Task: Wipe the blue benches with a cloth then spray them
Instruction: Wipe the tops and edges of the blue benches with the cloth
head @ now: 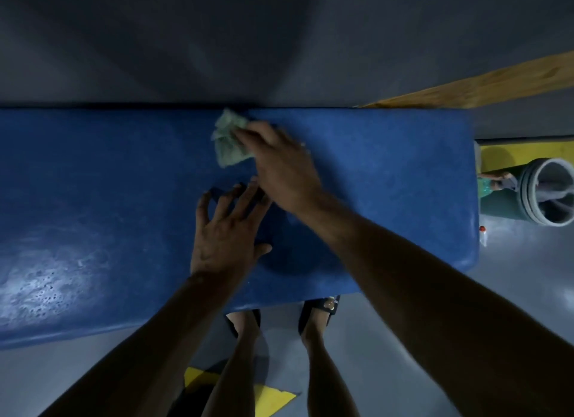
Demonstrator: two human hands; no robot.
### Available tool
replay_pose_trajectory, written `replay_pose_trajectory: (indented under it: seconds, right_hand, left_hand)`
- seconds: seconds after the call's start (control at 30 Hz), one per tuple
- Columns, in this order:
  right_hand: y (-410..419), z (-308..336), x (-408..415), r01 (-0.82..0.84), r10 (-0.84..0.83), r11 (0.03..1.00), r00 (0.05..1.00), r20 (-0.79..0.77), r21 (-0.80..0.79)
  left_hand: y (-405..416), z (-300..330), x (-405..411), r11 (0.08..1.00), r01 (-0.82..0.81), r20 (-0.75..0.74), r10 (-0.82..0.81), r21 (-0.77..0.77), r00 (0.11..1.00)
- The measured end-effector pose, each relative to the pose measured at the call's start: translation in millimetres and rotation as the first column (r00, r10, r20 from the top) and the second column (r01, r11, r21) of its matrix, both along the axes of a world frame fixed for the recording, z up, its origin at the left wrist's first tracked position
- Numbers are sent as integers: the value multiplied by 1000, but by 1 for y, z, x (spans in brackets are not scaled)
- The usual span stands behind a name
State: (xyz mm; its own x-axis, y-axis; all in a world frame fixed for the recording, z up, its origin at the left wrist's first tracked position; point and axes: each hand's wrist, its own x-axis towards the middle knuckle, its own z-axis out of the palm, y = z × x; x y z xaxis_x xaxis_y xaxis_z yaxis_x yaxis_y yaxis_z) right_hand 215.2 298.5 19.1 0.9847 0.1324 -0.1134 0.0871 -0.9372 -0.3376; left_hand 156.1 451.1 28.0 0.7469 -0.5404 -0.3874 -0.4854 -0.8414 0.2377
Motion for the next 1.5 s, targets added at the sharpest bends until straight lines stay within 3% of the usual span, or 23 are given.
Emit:
replay_pose_trajectory:
  seconds: [0.03, 0.1, 0.2, 0.3, 0.33, 0.4, 0.5, 0.57, 0.6, 0.67, 0.73, 0.83, 0.9, 0.93, 1.0, 1.03, 1.1, 1.17, 1.3, 1.43, 1.47, 1.5]
  right_hand:
    - [-24, -3, -6, 12, -12, 1000, 1000, 13, -21]
    - [-89, -8, -29, 190, -187, 980, 981, 57, -63]
    - [-165, -1, -73, 559, -552, 828, 826, 113, -41]
    - [-135, -8, -73, 757, -751, 648, 653, 95, -80]
    - [-107, -10, -65, 774, -767, 630, 633, 106, -60]
    - [-44, -13, -55, 682, -678, 732, 728, 100, -6]
    - [8, -8, -66, 255, -256, 966, 967, 19, 47]
    - [-22, -6, -75, 16, -16, 1000, 999, 36, 23]
    - [-47, -8, -79, -14, 14, 1000, 998, 61, 2]
    - [-111, -15, -93, 119, -115, 992, 989, 89, -32]
    - [-164, -13, -113, 377, -369, 924, 921, 123, -58]
    - [-158, -17, -120, 690, -679, 724, 708, 195, 16]
    - [-104, -23, -106, 807, -838, 545, 533, 119, 226]
    - [-71, -21, -103, 765, -828, 550, 553, 95, 334]
    - [-13, -11, -114, 479, -504, 855, 857, 106, 198]
    - [-2, -9, -126, 284, -297, 945, 952, 67, 163]
    - [-32, -6, -135, 65, -75, 987, 995, 68, 145]
    - [-85, -8, -140, 94, -104, 990, 989, 103, 102]
    - [-182, -4, -163, 495, -497, 867, 860, 112, 51]
    - [-126, -14, -158, 769, -798, 602, 588, 134, 212]
    - [-95, -14, -156, 776, -812, 581, 573, 110, 246]
    - [-61, -13, -156, 737, -765, 641, 636, 99, 217]
  left_hand:
    - [1, 0, 0, 1000, 11, -4, -11, 5, 1000]
    - [2, -1, 1, 1000, 25, -6, -25, 11, 1000]
    - [2, -2, -1, 1000, 23, -25, -22, 9, 999]
    - [2, -3, -2, 1000, -3, -28, 3, -7, 1000]
    - [1, -3, -2, 1000, -4, -26, 4, -2, 1000]
    - [-1, -2, -3, 1000, -1, -1, 1, -3, 1000]
    - [-2, -2, -3, 1000, -13, 50, 13, -13, 999]
    - [-3, -3, -3, 1000, -8, 62, 7, 6, 998]
    - [-4, -3, -2, 1000, -4, 62, 3, 14, 998]
    - [-4, -4, -3, 999, 7, 60, -9, 31, 998]
    - [-4, -5, -4, 1000, 11, 58, -12, 30, 998]
    - [-6, -4, -6, 1000, -7, 62, 6, 15, 998]
    - [-8, -3, -8, 1000, -12, 56, 10, 25, 998]
    - [-8, -4, -8, 1000, -15, 58, 14, 27, 998]
    - [-8, -3, -10, 1000, -16, 76, 14, 20, 997]
    - [-8, -2, -11, 1000, -14, 89, 12, 18, 996]
    - [-8, -1, -9, 1000, -8, 92, 6, 21, 996]
    - [-11, 1, -7, 999, -8, 76, 5, 41, 997]
    - [-7, 8, -11, 1000, -22, 105, 22, -1, 994]
    - [16, 17, -23, 997, -71, 151, 76, -41, 986]
    - [24, 19, -27, 996, -85, 154, 90, -40, 984]
    - [30, 20, -31, 995, -97, 156, 102, -39, 983]
